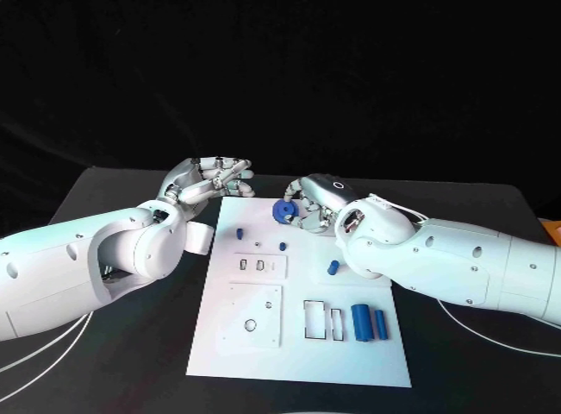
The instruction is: Assemble the parts on the task board
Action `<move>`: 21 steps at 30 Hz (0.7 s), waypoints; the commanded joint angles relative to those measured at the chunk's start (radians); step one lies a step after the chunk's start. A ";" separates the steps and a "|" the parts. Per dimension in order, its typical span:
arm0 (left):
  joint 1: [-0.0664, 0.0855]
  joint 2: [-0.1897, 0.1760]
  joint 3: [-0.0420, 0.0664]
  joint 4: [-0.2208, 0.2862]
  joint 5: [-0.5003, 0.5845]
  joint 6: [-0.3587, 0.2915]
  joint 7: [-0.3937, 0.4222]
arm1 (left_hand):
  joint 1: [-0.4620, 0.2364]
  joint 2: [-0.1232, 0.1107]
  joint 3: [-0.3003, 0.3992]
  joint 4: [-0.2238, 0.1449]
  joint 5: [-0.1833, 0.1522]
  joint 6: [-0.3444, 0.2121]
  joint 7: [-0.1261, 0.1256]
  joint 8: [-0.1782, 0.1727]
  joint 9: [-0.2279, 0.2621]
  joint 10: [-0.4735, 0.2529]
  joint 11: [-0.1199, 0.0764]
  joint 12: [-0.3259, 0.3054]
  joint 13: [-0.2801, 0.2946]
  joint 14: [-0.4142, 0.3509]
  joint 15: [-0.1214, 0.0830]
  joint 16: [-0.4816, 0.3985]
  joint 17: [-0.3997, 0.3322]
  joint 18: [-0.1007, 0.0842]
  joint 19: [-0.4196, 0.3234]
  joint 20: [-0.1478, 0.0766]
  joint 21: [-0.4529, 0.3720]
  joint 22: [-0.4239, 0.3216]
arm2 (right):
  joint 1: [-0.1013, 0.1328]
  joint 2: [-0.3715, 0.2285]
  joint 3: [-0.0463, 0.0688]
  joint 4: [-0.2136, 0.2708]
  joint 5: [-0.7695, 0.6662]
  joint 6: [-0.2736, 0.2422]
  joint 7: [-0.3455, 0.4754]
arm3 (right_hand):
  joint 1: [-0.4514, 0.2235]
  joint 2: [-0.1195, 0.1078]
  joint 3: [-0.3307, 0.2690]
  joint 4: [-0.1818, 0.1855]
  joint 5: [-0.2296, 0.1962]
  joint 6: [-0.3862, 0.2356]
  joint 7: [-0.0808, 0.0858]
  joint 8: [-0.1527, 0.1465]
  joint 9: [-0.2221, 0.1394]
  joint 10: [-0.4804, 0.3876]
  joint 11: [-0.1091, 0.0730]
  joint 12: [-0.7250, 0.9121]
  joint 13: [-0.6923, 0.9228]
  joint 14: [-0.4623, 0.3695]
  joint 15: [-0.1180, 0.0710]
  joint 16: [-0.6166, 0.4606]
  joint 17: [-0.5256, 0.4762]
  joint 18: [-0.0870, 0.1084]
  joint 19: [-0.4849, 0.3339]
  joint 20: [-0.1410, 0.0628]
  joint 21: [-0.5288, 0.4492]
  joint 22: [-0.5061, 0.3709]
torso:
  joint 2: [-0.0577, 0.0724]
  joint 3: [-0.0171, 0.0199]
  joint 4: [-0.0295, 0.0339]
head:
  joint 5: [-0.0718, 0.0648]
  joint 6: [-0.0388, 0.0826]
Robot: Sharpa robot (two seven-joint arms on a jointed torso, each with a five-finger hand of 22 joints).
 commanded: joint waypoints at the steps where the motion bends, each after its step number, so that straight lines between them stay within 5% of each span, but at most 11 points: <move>1: 0.001 0.003 0.001 0.001 0.002 0.009 0.010 | -0.005 0.000 0.007 -0.001 -0.005 0.003 0.004 -0.006 0.001 -0.006 0.002 -0.005 0.001 -0.009 -0.001 0.004 0.001 0.011 -0.008 -0.001 0.005 0.001 | -0.007 0.013 -0.001 -0.014 -0.022 0.033 -0.009 | -0.001 0.007 0.005 0.000 0.001 0.013 -0.012 0.003 0.007 0.001 0.001 0.002 -0.001 0.097 -0.007 0.005 0.238 -0.012 0.081 -0.005 0.002 0.232 | 0.000 0.0001 0.0007 | 0.002 -0.001; 8: 0.001 0.004 0.001 -0.002 0.002 0.009 0.006 | -0.004 0.000 0.008 -0.002 -0.004 0.003 0.004 -0.007 0.001 -0.006 0.002 -0.005 0.001 -0.010 -0.001 0.004 0.002 0.011 -0.008 -0.001 0.006 0.001 | -0.020 0.033 -0.002 -0.032 -0.022 0.043 -0.009 | -0.001 0.008 0.009 0.000 0.002 0.013 -0.012 0.003 0.007 0.002 0.001 0.003 0.000 0.097 -0.007 0.005 0.238 -0.012 0.080 -0.005 0.002 0.232 | -0.001 0.0004 -0.0047 | 0.009 -0.002; 21: 0.001 0.008 0.001 -0.005 0.002 0.007 0.003 | -0.004 0.000 0.008 -0.002 -0.004 0.003 0.004 -0.007 0.001 -0.006 0.002 -0.005 0.001 -0.010 -0.001 0.004 0.002 0.011 -0.008 -0.001 0.006 0.001 | -0.026 0.059 -0.003 -0.066 -0.016 0.055 -0.004 | -0.007 0.004 0.013 0.000 0.000 0.007 -0.009 -0.002 0.005 -0.004 0.003 -0.001 -0.005 0.096 -0.006 0.004 0.236 -0.011 0.078 -0.004 0.000 0.229 | -0.001 0.0004 -0.0030 | 0.012 -0.001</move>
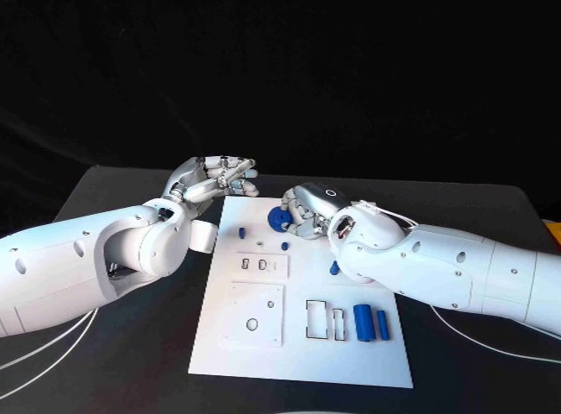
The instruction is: Assemble the parts on the task board
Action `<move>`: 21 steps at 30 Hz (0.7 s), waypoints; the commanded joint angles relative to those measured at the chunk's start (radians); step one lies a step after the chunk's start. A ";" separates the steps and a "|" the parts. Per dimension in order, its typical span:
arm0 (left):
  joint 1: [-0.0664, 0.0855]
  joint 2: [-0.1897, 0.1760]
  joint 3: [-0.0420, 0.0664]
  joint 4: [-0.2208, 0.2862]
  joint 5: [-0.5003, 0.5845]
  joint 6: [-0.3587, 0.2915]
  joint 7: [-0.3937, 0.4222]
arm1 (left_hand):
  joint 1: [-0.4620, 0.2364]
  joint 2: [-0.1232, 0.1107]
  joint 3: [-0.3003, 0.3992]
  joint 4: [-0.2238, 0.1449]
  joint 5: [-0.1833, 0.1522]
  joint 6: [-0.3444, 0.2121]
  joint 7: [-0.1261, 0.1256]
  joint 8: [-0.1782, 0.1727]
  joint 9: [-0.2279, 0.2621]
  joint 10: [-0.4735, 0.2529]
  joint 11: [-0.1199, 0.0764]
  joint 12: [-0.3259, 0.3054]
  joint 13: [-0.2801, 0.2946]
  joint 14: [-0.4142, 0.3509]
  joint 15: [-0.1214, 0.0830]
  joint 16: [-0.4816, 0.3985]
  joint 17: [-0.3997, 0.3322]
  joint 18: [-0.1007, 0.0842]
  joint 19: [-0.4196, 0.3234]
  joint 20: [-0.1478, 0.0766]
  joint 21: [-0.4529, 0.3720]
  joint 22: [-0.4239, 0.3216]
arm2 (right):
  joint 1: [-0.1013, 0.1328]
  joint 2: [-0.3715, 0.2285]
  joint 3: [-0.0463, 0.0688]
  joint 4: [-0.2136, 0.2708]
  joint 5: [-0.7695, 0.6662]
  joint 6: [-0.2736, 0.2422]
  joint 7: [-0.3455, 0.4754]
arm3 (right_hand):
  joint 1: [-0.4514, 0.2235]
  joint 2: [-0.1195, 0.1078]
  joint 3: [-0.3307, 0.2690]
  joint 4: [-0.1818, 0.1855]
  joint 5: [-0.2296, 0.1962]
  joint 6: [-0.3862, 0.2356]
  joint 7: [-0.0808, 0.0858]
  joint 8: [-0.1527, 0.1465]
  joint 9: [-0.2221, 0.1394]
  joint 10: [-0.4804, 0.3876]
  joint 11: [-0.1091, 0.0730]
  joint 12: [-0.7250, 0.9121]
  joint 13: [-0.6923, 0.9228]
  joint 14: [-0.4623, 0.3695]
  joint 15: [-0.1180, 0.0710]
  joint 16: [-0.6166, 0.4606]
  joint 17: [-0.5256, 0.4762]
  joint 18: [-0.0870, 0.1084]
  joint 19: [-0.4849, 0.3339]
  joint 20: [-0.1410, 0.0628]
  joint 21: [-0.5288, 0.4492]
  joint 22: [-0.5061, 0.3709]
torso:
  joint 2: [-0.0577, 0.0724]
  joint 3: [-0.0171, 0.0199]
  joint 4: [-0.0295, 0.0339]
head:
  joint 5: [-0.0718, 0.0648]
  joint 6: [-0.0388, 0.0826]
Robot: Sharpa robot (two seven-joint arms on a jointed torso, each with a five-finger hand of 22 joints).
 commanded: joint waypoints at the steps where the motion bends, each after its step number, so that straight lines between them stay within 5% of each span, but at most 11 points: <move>1: 0.001 0.003 0.001 0.001 0.002 0.007 0.004 | -0.004 0.000 0.005 0.001 -0.004 0.003 0.004 -0.007 0.001 -0.006 0.002 -0.005 0.001 -0.006 0.003 0.004 0.001 0.011 -0.008 -0.001 0.006 0.002 | -0.001 0.006 -0.001 -0.009 -0.011 0.022 0.000 | -0.007 0.003 0.006 0.001 0.002 0.008 -0.007 -0.003 0.005 -0.005 0.003 -0.002 -0.003 0.096 -0.006 0.004 0.236 -0.011 0.077 -0.004 -0.001 0.229 | 0.000 -0.0006 -0.0007 | 0.001 0.001; 5: 0.001 0.004 0.001 0.000 0.002 0.008 0.004 | -0.004 0.000 0.005 0.001 -0.004 0.003 0.004 -0.007 0.001 -0.006 0.002 -0.005 0.001 -0.006 0.003 0.004 0.001 0.011 -0.008 -0.001 0.006 0.002 | -0.002 0.012 -0.001 -0.017 -0.010 0.022 0.003 | -0.017 -0.003 0.011 0.001 -0.010 -0.008 -0.001 -0.015 0.000 -0.011 0.008 -0.007 -0.009 0.096 -0.001 0.004 0.235 -0.011 0.076 -0.002 -0.002 0.227 | 0.001 0.0004 -0.0004 | 0.001 0.001; 8: 0.001 0.004 0.001 0.000 0.002 0.009 0.004 | -0.004 0.000 0.005 0.001 -0.004 0.003 0.004 -0.007 0.001 -0.006 0.002 -0.005 0.001 -0.006 0.003 0.004 0.001 0.011 -0.008 -0.001 0.006 0.002 | -0.003 0.018 -0.001 -0.024 -0.007 0.023 0.006 | -0.042 -0.009 0.008 0.012 -0.079 -0.036 0.011 -0.040 -0.010 -0.018 0.020 -0.012 -0.015 0.095 0.008 0.003 0.233 -0.010 0.074 0.006 -0.004 0.225 | 0.000 0.0001 -0.0008 | 0.001 0.002; 11: 0.001 0.004 0.001 -0.001 0.002 0.009 0.003 | -0.004 0.000 0.005 0.001 -0.004 0.003 0.004 -0.007 0.001 -0.006 0.002 -0.005 0.001 -0.006 0.003 0.004 0.001 0.011 -0.008 -0.001 0.006 0.002 | -0.003 0.022 -0.002 -0.028 -0.004 0.026 0.009 | -0.058 -0.015 -0.003 0.021 -0.105 -0.047 0.016 -0.055 -0.016 -0.022 0.025 -0.015 -0.018 0.095 0.014 0.002 0.231 -0.009 0.072 0.012 -0.006 0.224 | 0.000 0.0002 -0.0009 | -0.001 0.003; 21: 0.001 0.004 0.001 -0.002 0.002 0.010 0.002 | -0.002 0.000 0.008 -0.001 -0.005 0.003 0.005 -0.007 0.001 -0.006 0.002 -0.005 0.001 -0.008 0.003 0.005 0.004 0.011 -0.009 -0.001 0.007 0.002 | -0.003 0.023 -0.002 -0.030 0.009 0.035 0.017 | -0.082 -0.023 -0.029 0.040 -0.104 -0.065 0.022 -0.077 -0.025 -0.031 0.031 -0.020 -0.025 0.094 0.019 0.002 0.228 -0.009 0.070 0.018 -0.008 0.222 | 0.000 0.0001 -0.0018 | 0.001 0.000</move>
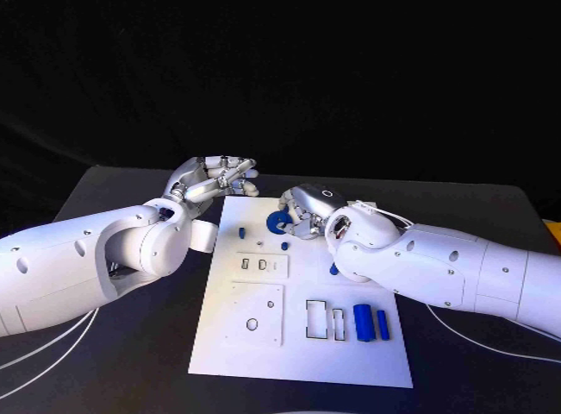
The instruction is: Assemble the parts on the task board
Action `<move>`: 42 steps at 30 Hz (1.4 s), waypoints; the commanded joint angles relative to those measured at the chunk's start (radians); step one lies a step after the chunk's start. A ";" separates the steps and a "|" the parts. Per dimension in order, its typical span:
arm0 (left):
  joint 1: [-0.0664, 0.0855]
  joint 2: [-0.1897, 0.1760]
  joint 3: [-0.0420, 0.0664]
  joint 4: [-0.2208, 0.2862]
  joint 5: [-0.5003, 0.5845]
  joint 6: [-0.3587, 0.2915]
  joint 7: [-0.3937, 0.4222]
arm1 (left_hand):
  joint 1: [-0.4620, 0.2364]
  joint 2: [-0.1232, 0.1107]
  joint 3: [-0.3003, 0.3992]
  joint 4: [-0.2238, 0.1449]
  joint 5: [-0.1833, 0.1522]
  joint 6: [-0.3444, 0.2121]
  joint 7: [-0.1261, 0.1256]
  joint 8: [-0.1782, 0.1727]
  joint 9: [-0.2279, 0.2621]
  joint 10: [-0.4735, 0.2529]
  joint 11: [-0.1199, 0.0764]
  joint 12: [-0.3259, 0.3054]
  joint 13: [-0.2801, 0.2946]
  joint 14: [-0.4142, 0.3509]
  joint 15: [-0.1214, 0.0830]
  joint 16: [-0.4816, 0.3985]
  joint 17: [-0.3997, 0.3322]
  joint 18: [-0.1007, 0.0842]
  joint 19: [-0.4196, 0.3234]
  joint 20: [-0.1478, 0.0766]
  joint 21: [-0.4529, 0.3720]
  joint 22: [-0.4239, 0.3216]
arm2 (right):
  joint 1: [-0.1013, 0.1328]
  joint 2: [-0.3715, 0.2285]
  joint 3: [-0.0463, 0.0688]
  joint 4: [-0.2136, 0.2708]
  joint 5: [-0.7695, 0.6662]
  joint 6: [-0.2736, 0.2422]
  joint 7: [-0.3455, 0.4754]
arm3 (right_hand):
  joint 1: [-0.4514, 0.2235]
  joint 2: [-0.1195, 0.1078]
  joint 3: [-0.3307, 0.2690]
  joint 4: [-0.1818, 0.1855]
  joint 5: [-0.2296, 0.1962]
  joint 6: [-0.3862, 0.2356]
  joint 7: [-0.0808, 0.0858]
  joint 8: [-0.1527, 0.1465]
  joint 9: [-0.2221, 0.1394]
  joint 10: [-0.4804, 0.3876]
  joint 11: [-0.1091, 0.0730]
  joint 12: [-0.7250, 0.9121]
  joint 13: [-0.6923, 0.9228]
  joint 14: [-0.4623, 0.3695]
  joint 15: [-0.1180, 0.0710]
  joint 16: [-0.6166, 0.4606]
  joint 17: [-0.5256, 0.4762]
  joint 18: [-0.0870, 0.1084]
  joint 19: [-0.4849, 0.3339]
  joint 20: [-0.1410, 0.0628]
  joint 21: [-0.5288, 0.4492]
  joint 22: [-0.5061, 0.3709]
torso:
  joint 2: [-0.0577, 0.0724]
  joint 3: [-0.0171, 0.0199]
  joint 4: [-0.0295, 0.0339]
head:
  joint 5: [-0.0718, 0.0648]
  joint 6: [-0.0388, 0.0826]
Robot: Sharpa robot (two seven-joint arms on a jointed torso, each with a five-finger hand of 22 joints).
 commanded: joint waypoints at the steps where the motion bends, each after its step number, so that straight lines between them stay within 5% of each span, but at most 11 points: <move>1: 0.001 0.002 0.001 0.001 0.002 0.010 0.004 | -0.002 0.000 0.005 0.002 -0.005 0.003 0.005 -0.004 0.001 -0.006 0.002 -0.005 0.001 -0.008 0.002 0.005 0.001 0.011 -0.005 0.003 0.003 0.001 | -0.001 -0.001 0.000 0.000 0.005 0.023 0.012 | -0.010 0.000 -0.009 0.001 0.005 -0.006 0.001 -0.006 -0.001 -0.002 0.003 -0.006 -0.001 0.096 0.010 0.002 0.229 -0.009 0.067 0.007 -0.003 0.221 | 0.000 -0.0004 -0.0010 | 0.001 0.000; 11: 0.001 0.001 0.001 0.001 0.002 0.010 0.004 | -0.002 0.000 0.005 0.002 -0.005 0.003 0.005 -0.004 0.001 -0.006 0.002 -0.005 0.001 -0.008 0.002 0.005 0.001 0.011 -0.005 0.003 0.003 0.001 | -0.001 -0.015 0.000 0.003 0.031 0.035 0.021 | -0.038 0.013 -0.030 0.032 0.036 0.007 0.000 -0.011 -0.002 0.001 0.003 -0.003 0.004 0.097 0.011 0.003 0.231 -0.009 0.068 0.009 -0.003 0.223 | 0.000 0.0001 -0.0011 | -0.001 0.002; 20: 0.001 -0.006 0.001 -0.003 0.002 0.016 0.010 | -0.003 -0.001 0.006 0.002 -0.005 0.002 0.005 -0.004 0.001 -0.007 0.003 -0.005 0.001 -0.009 0.003 0.006 0.003 0.011 -0.006 0.003 0.004 0.001 | 0.012 -0.150 0.005 0.105 0.183 -0.106 0.137 | -0.037 0.013 -0.036 0.034 0.049 0.010 -0.001 -0.013 -0.003 0.010 0.001 0.003 0.013 0.097 0.010 0.003 0.231 -0.011 0.072 0.009 0.001 0.228 | -0.004 0.0024 -0.0080 | -0.016 0.012; 30: 0.000 -0.015 0.000 -0.007 0.003 0.021 0.012 | -0.003 -0.002 0.006 0.002 -0.005 0.002 0.005 -0.004 0.001 -0.007 0.003 -0.005 0.001 -0.010 0.003 0.006 0.003 0.011 -0.006 0.003 0.004 0.001 | 0.044 -0.379 0.009 0.219 0.439 0.040 0.338 | 0.050 0.000 -0.025 -0.032 0.083 0.017 -0.005 -0.030 -0.007 0.008 -0.003 -0.001 0.013 0.098 0.007 0.005 0.236 -0.007 0.063 0.005 -0.008 0.219 | -0.012 0.0101 -0.0270 | -0.021 0.014; 35: -0.001 -0.016 0.000 -0.010 0.004 0.023 0.012 | -0.003 -0.002 0.006 0.002 -0.005 0.002 0.005 -0.004 0.001 -0.007 0.003 -0.005 0.001 -0.010 0.003 0.006 0.003 0.011 -0.006 0.003 0.004 0.001 | 0.048 -0.442 0.009 0.211 0.482 0.097 0.381 | 0.078 -0.009 -0.018 -0.057 0.085 0.016 -0.018 -0.037 -0.009 0.008 -0.013 -0.002 0.013 0.099 0.000 0.006 0.240 -0.008 0.064 0.001 -0.007 0.220 | -0.014 0.0170 -0.0331 | -0.025 0.016; 42: -0.003 -0.013 0.000 -0.016 0.004 0.028 0.012 | -0.003 -0.002 0.006 0.001 -0.005 0.003 0.005 -0.004 0.002 -0.006 0.003 -0.004 0.001 -0.010 0.003 0.006 0.004 0.011 -0.007 0.003 0.004 0.001 | 0.045 -0.481 0.009 0.154 0.487 0.150 0.385 | 0.088 -0.014 -0.015 -0.069 0.086 0.011 -0.029 -0.043 -0.011 0.006 -0.024 -0.004 0.011 0.099 -0.010 0.006 0.240 -0.007 0.063 -0.007 -0.009 0.219 | -0.016 0.0196 -0.0328 | -0.038 0.009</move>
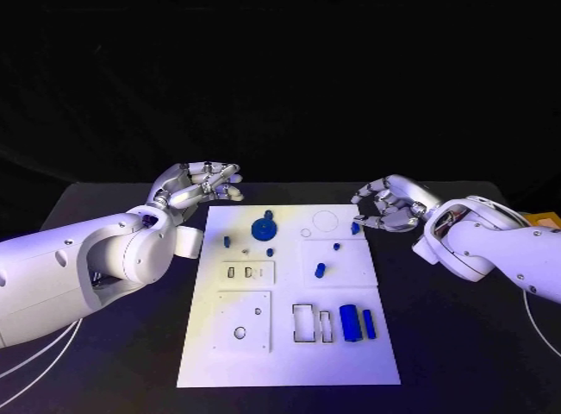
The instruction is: Assemble the parts on the task board
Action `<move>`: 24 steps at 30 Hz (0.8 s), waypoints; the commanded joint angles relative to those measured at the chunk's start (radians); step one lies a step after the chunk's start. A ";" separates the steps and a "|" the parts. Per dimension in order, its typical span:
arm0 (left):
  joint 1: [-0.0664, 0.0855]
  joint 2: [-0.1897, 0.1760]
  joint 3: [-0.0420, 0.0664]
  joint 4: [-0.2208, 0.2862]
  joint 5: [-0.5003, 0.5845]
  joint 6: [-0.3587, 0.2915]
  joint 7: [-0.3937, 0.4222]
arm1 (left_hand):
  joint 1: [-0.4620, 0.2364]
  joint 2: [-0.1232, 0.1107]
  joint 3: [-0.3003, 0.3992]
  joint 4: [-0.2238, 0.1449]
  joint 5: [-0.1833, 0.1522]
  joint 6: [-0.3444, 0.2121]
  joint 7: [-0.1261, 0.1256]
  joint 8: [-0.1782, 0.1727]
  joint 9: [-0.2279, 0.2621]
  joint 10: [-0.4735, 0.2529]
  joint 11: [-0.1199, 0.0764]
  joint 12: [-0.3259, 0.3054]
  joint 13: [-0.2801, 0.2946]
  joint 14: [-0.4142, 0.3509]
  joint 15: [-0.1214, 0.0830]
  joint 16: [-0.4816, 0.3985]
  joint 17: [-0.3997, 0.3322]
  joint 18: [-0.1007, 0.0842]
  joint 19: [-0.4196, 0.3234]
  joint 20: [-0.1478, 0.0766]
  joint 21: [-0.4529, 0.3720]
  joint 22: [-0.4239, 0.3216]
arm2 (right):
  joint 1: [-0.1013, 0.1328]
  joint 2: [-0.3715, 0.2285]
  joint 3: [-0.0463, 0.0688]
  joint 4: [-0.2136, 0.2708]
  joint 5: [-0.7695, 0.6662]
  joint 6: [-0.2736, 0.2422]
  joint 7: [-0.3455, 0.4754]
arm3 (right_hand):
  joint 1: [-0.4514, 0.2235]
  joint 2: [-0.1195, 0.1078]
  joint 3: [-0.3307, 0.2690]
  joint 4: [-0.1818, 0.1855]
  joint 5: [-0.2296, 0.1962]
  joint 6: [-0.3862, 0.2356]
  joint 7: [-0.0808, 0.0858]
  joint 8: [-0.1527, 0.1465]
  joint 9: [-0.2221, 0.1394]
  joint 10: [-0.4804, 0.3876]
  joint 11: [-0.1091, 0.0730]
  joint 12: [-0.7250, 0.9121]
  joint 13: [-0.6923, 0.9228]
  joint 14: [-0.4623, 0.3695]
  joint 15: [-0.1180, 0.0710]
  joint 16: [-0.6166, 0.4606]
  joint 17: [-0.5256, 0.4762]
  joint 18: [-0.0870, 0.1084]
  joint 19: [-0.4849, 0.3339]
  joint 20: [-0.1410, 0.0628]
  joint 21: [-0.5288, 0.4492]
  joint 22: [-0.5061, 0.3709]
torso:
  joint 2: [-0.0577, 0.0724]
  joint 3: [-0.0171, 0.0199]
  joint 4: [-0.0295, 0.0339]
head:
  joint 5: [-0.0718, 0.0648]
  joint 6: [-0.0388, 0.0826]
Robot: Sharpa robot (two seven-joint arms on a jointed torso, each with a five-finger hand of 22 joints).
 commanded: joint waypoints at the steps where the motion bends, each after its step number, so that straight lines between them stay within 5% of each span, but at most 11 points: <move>1: -0.001 0.003 0.001 -0.002 0.003 0.024 0.011 | -0.003 -0.002 0.006 0.001 -0.005 0.003 0.005 -0.004 0.001 -0.006 0.003 -0.004 0.002 -0.007 0.000 0.006 0.001 0.011 -0.007 0.003 0.004 0.002 | -0.005 -0.004 0.000 -0.020 0.032 0.080 0.043 | 0.010 0.002 0.002 -0.007 0.007 -0.002 -0.006 -0.006 -0.001 -0.001 -0.007 -0.004 -0.001 0.098 -0.009 0.006 0.240 -0.007 0.062 -0.007 -0.005 0.219 | -0.002 0.0022 -0.0012 | -0.007 -0.004; 8: -0.002 0.002 0.000 -0.008 0.003 0.025 0.011 | -0.003 -0.003 0.007 0.001 -0.005 0.003 0.004 -0.004 0.001 -0.005 0.002 -0.004 0.002 -0.008 0.000 0.006 0.002 0.011 -0.007 0.003 0.004 0.002 | -0.021 0.011 -0.001 -0.057 0.022 0.084 0.036 | 0.012 0.001 0.003 -0.009 0.008 -0.004 -0.005 -0.008 -0.002 0.000 -0.006 -0.004 -0.001 0.099 -0.011 0.006 0.241 -0.007 0.062 -0.009 -0.005 0.220 | 0.000 0.0003 -0.0006 | -0.004 0.000; 13: -0.002 0.004 0.000 -0.009 0.003 0.026 0.011 | -0.002 -0.003 0.008 0.000 -0.005 0.004 0.004 -0.004 0.001 -0.005 0.002 -0.004 0.002 -0.008 -0.001 0.006 0.002 0.011 -0.008 0.003 0.005 0.002 | -0.030 0.032 -0.002 -0.082 0.015 0.081 0.027 | 0.017 0.005 0.007 -0.014 0.009 -0.006 0.002 -0.012 -0.002 0.002 -0.001 -0.003 0.001 0.099 -0.008 0.007 0.242 -0.008 0.063 -0.009 -0.004 0.221 | -0.001 -0.0019 0.0034 | -0.005 -0.003; 24: -0.002 0.002 0.000 -0.010 0.003 0.025 0.010 | -0.001 -0.003 0.009 -0.001 -0.004 0.004 0.004 -0.004 0.001 -0.005 0.002 -0.004 0.002 -0.009 -0.001 0.006 0.003 0.011 -0.009 0.003 0.005 0.002 | -0.053 0.070 -0.004 -0.128 -0.005 0.075 0.009 | 0.023 0.005 0.012 -0.021 0.010 -0.011 0.005 -0.017 -0.004 0.001 0.002 -0.004 0.000 0.099 -0.005 0.007 0.242 -0.007 0.062 -0.008 -0.005 0.219 | 0.000 -0.0014 0.0013 | -0.006 -0.016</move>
